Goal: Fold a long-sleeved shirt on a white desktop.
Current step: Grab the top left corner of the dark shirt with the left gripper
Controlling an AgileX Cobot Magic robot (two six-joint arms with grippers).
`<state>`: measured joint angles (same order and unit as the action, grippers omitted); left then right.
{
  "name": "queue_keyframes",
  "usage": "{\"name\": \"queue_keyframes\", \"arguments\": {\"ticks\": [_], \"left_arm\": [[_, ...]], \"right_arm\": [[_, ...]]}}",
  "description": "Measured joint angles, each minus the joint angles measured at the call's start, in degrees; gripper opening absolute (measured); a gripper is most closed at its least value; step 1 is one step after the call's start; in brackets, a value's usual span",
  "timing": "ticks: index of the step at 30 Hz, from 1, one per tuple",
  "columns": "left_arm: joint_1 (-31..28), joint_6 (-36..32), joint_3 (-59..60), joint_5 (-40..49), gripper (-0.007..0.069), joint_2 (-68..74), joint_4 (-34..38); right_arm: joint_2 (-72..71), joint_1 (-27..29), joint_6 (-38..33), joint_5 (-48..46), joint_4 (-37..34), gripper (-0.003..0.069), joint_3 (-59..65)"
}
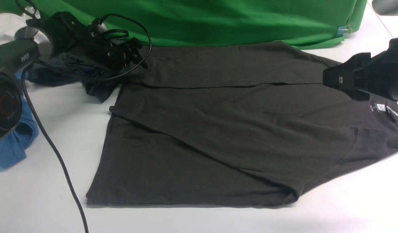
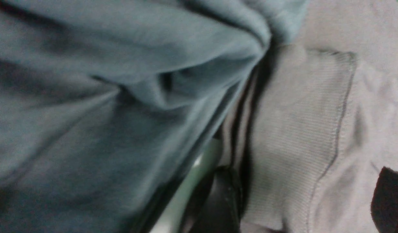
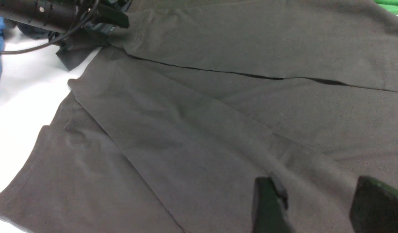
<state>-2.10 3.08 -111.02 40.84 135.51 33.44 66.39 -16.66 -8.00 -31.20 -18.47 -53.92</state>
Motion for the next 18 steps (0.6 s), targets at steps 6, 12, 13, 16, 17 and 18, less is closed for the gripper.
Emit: {"name": "queue_keyframes", "arguments": {"ticks": [6, 12, 13, 16, 17, 18], "left_arm": [[0.0, -2.25, 0.0, -0.19, 0.0484, 0.27, 0.89], [-0.05, -3.08, 0.0, 0.67, 0.0337, 1.15, 1.11], [-0.05, -3.08, 0.0, 0.79, 0.0289, 1.21, 1.11], [-0.05, -3.08, 0.0, 0.83, 0.0193, 1.31, 1.11], [-0.05, -3.08, 0.0, 0.83, 0.0163, 1.31, 1.11], [-0.05, -3.08, 0.0, 0.83, 0.012, 1.31, 1.11]], "right_arm": [[0.0, 0.0, 0.0, 0.07, 0.0, 0.0335, 0.0], [0.0, 0.0, 0.0, 0.3, 0.0, 0.0335, 0.0], [0.0, 0.0, 0.0, 0.3, 0.0, 0.0335, 0.0], [0.0, 0.0, 0.0, 0.36, -0.05, 0.0335, 0.0], [0.0, 0.0, 0.0, 0.36, -0.05, 0.0335, 0.0], [0.0, 0.0, 0.0, 0.36, -0.05, 0.0335, 0.0]]}}
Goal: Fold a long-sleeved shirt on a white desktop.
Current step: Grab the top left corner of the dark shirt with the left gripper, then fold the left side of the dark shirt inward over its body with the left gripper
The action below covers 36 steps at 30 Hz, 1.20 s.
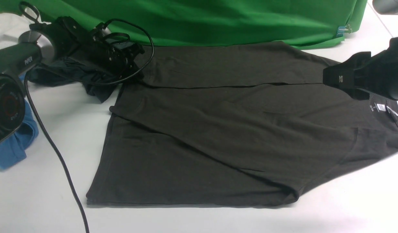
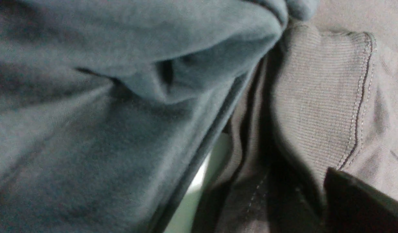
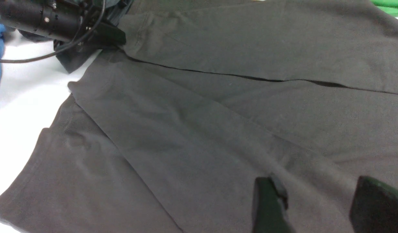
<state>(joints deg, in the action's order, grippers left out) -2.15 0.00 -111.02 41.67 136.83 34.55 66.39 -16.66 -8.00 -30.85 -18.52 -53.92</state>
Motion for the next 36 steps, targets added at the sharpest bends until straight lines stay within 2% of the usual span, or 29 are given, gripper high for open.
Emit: {"name": "queue_keyframes", "arguments": {"ticks": [2, 4, 12, 24, 30, 32, 33, 35, 36], "left_arm": [[0.0, 0.0, 0.0, 0.0, 0.0062, 0.0, -0.05], [0.0, 0.0, 0.0, 0.07, 0.0038, -0.14, -0.05], [-0.01, -2.13, 0.0, 1.68, 0.0037, -3.85, -0.05], [-0.01, -5.53, -1.2, 16.55, 0.0037, -11.87, -2.43], [1.73, -4.38, -1.2, 24.25, 0.0038, -11.97, -8.25], [3.62, -2.24, -1.07, 26.29, 0.0038, -12.38, -14.18], [3.78, -2.1, -1.02, 26.46, 0.0038, -12.47, -14.62], [5.97, 0.0, 0.51, 26.64, 0.0038, -13.8, -21.45], [6.22, 0.0, 0.61, 26.65, 0.0038, -13.9, -21.94]], "right_arm": [[0.0, 0.0, 0.0, 0.0, 0.0, 0.0335, 0.0], [0.0, 0.0, 0.0, 0.0, 0.0, 0.0335, 0.0], [0.0, 0.0, 0.0, 0.0, -0.05, 0.0335, 0.0], [0.0, 0.0, 0.28, -0.16, -0.05, 0.0335, 0.0], [0.0, 0.0, 0.35, -1.11, 0.13, 0.0335, 0.0], [0.0, 0.0, 0.4, -1.77, 0.22, 0.0335, 0.0], [0.0, 0.0, 0.4, -1.77, 0.19, 0.0335, 0.0], [0.0, 0.0, 0.4, -2.43, 0.24, 0.0335, 0.0], [0.0, 0.0, 0.4, -2.43, 0.29, 0.0335, 0.0]]}}
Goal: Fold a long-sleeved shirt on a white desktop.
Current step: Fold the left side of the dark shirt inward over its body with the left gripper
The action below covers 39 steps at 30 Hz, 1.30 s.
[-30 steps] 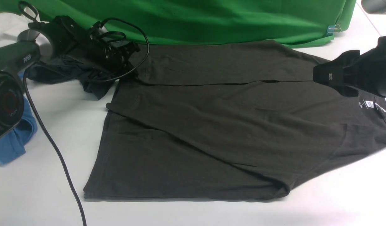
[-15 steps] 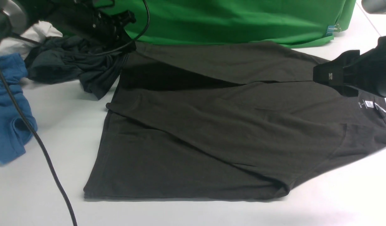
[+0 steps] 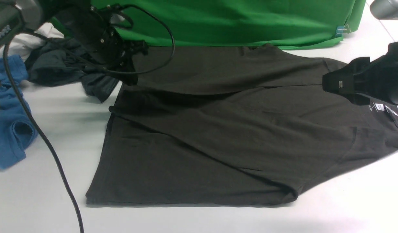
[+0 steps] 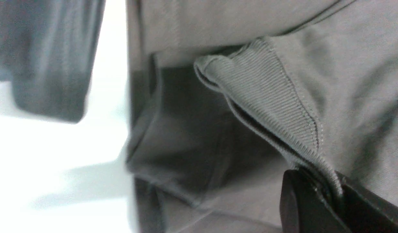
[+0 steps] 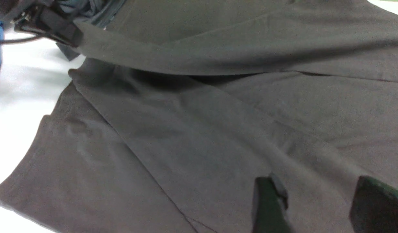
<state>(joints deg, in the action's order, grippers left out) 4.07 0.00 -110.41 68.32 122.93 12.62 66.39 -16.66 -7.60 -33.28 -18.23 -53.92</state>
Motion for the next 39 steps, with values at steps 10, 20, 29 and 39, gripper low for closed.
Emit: {"name": "queue_keyframes", "arguments": {"ticks": [10, 20, 29, 39], "left_arm": [[1.61, 3.12, 6.17, -0.91, 0.0038, -4.5, -11.11], [1.63, 3.08, 6.37, -1.93, 0.0038, -8.9, -5.76], [2.21, 5.53, 11.49, -1.14, 0.0091, -4.98, -8.75], [2.21, 3.77, 13.62, 1.11, 0.0426, -6.46, -9.51]], "right_arm": [[0.0, 0.0, 0.06, -0.7, 0.08, 0.0335, 0.0], [0.0, 0.0, 0.06, -0.72, 0.08, 0.0335, 0.0], [0.0, 0.0, 0.06, -0.72, 0.21, 0.0335, 0.0], [0.11, 0.0, 0.06, -0.56, 2.75, 0.0368, 0.0]]}}
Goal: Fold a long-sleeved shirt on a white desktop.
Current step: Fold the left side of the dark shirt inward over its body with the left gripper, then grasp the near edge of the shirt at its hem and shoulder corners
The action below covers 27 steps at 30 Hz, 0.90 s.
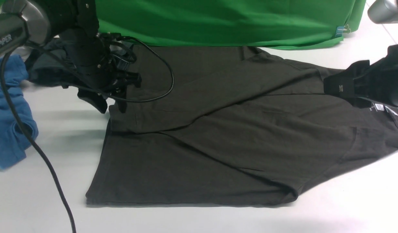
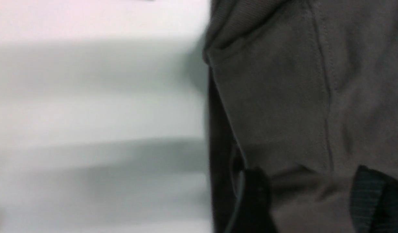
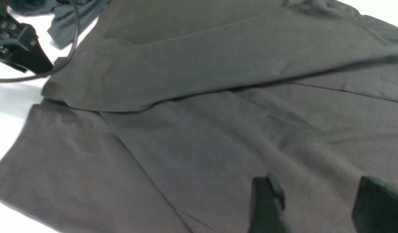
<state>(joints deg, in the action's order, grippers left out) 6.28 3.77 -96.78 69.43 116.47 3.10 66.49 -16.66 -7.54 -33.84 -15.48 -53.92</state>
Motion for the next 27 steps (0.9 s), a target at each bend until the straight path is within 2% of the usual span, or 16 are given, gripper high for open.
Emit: {"name": "queue_keyframes", "arguments": {"ticks": [2, 4, 10, 12, 15, 17, 22, 27], "left_arm": [[0.0, -0.57, 1.61, 0.0, 0.0456, -1.72, 0.57], [0.0, -0.92, 7.44, 0.0, 0.0525, -6.93, 1.04], [0.0, 0.87, 23.81, -1.28, 0.057, -18.46, 0.5], [0.0, 2.87, 34.49, -7.09, 0.0574, -22.6, 1.82], [-0.08, 3.76, 42.09, -14.06, 0.0574, -23.75, 4.58], [-0.57, 3.81, 45.32, -17.58, 0.0574, -22.8, 6.56], [-3.78, 3.56, 46.39, -18.38, 0.0575, -18.35, 9.48], [-7.59, -3.77, 45.83, -16.27, 0.0548, -16.54, 15.83]], "right_arm": [[0.05, 0.0, 0.0, -0.21, 0.58, 0.0388, 0.0], [0.06, 0.0, 0.0, -0.63, 1.77, 0.0433, 0.0], [0.06, 0.0, 0.0, -0.63, 2.21, 0.0465, 0.0], [0.06, 0.0, 0.0, -0.25, 2.25, 0.0468, 0.0], [0.06, 0.0, 0.0, 0.03, 2.25, 0.0469, 0.0], [0.06, 0.0, 0.0, 0.03, 2.25, 0.0469, 0.0], [0.32, 0.0, 0.0, 0.03, 2.25, 0.0469, 0.0], [1.42, 0.0, 0.0, -0.46, 2.25, 0.0469, 0.0]]}}
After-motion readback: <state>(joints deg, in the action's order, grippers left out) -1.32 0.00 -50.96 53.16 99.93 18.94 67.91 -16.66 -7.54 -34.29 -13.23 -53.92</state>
